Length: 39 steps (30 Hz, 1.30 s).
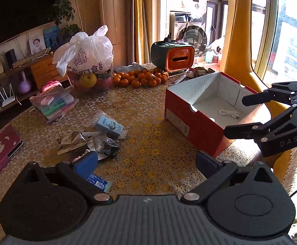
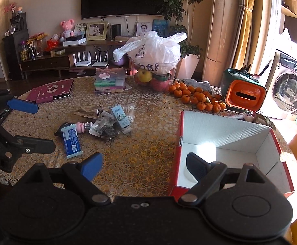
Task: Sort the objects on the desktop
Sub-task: 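Withdraw both open tools from the shoebox back toward the table items, then grasp the black foil packet with the right tool while the left tool grasps the blue toothpaste tube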
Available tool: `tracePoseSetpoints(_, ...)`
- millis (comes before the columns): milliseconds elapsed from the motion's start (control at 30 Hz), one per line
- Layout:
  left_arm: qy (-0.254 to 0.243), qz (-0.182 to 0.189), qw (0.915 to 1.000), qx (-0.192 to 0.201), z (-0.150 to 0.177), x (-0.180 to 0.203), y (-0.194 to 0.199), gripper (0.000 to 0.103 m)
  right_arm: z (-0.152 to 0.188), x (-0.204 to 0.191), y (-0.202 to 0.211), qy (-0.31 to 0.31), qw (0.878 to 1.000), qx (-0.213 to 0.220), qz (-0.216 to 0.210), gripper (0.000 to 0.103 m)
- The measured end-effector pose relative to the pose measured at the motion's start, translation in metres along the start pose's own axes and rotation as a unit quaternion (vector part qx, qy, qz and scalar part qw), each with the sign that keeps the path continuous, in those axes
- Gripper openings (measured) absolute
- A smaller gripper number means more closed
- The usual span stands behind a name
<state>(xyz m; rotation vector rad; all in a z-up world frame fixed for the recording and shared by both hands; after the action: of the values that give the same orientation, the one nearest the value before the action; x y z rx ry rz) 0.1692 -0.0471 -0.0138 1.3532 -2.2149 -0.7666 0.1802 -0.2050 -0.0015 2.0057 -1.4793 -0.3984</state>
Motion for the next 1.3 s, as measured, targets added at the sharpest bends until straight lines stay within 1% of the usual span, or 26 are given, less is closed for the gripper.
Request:
tracePoseSetpoints(167, 0.029, -0.010, 0.9995, 0.008, 0.011, -0.032, 0.012, 0.102, -0.006, -0.018, -0.006, 0.008, 1.000, 0.003, -0.015, 0.090)
tracePoseSetpoints(333, 0.051, -0.040, 0.9979, 0.008, 0.020, -0.067, 0.019, 0.102, -0.012, -0.033, -0.014, 0.015, 1.000, 0.006, -0.023, 0.090)
tracePoseSetpoints(400, 0.060, -0.045, 0.9971, 0.010, 0.025, -0.081, 0.022, 0.102, -0.013, -0.039, -0.017, 0.021, 0.999, 0.010, -0.024, 0.090)
tracePoseSetpoints(567, 0.069, -0.051, 0.9962, 0.016, 0.035, -0.106, 0.026, 0.102, -0.015, -0.054, -0.026, 0.032, 0.999, 0.011, -0.033, 0.089)
tracePoseSetpoints(733, 0.073, -0.060, 0.9955, 0.005, 0.049, -0.125, 0.020, 0.102, -0.019, -0.065, -0.037, 0.037, 0.998, 0.011, -0.039, 0.089)
tracePoseSetpoints(933, 0.081, -0.059, 0.9949, -0.013, 0.067, -0.137, 0.005, 0.102, -0.019, -0.074, -0.056, 0.032, 0.999, 0.003, -0.043, 0.088)
tracePoseSetpoints(1133, 0.072, -0.050, 0.9959, -0.020, 0.077, -0.135, -0.012, 0.102, -0.018, -0.080, -0.074, 0.028, 0.999, -0.002, -0.046, 0.086)
tracePoseSetpoints(1300, 0.078, -0.037, 0.9959, -0.025, 0.082, -0.131, -0.027, 0.102, -0.018, -0.085, -0.090, 0.028, 0.999, -0.003, -0.046, 0.086)
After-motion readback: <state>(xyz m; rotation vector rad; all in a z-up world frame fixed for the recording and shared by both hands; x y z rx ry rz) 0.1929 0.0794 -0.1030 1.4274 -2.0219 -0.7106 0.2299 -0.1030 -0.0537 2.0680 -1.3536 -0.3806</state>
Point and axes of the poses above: each gripper's, at about its wrist camera, not at the fingertips, and y roughly against the way its jaws point, x to its right, z to its underside, the point moved 9 cm from there along -y, roughly the way its jaws point, and after that the axes turned 8 degrees about z, right-handed, at the moved point
